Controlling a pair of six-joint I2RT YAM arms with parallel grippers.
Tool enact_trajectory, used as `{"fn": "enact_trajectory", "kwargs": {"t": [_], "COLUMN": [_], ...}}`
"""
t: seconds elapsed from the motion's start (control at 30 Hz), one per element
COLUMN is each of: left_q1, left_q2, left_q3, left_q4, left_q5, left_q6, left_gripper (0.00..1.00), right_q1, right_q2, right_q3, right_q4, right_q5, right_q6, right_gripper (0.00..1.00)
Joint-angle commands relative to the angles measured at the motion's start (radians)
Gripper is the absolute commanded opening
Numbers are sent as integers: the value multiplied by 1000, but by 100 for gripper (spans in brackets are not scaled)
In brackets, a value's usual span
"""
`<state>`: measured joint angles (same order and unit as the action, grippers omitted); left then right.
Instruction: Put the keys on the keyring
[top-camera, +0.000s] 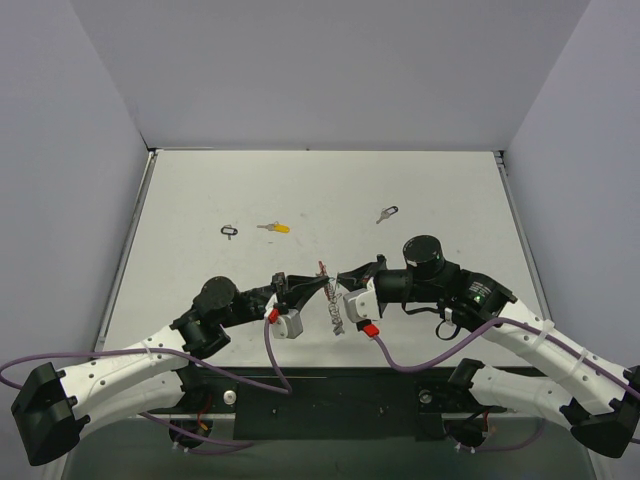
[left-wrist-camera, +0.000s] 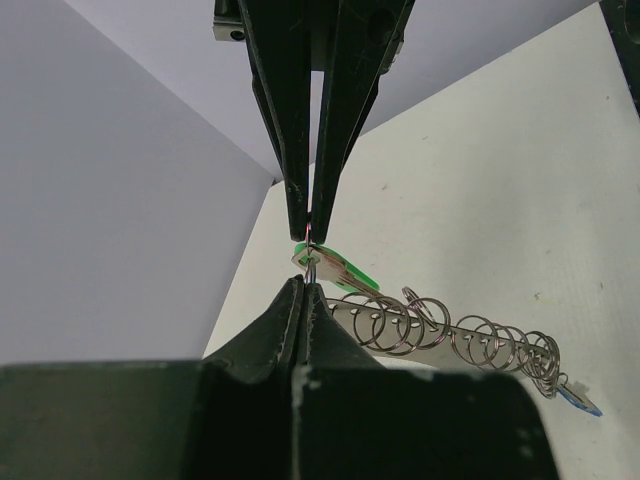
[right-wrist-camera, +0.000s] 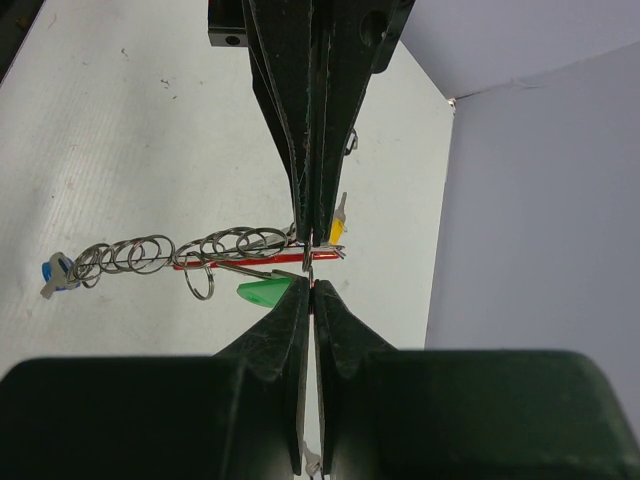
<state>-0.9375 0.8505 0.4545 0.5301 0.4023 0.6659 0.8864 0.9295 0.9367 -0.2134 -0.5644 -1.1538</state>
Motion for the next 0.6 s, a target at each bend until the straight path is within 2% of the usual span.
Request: {"fn": "enact_trajectory", "kwargs": {"t": [0.0, 0.57], "left_q1": [-6, -6], "left_q2": [-24, -22], "left_q3": [29, 32], "left_q4": [45, 45], "left_q5": [-3, -3], "left_q6": [3, 0], "left_gripper": [0, 0], "right_q1": [8, 6], "right_q2": [6, 8], "right_q3": [17, 19], "right_q4": [19, 14], "right_q5": [-31, -37], "right_q6": [6, 0], "right_gripper": [0, 0]}}
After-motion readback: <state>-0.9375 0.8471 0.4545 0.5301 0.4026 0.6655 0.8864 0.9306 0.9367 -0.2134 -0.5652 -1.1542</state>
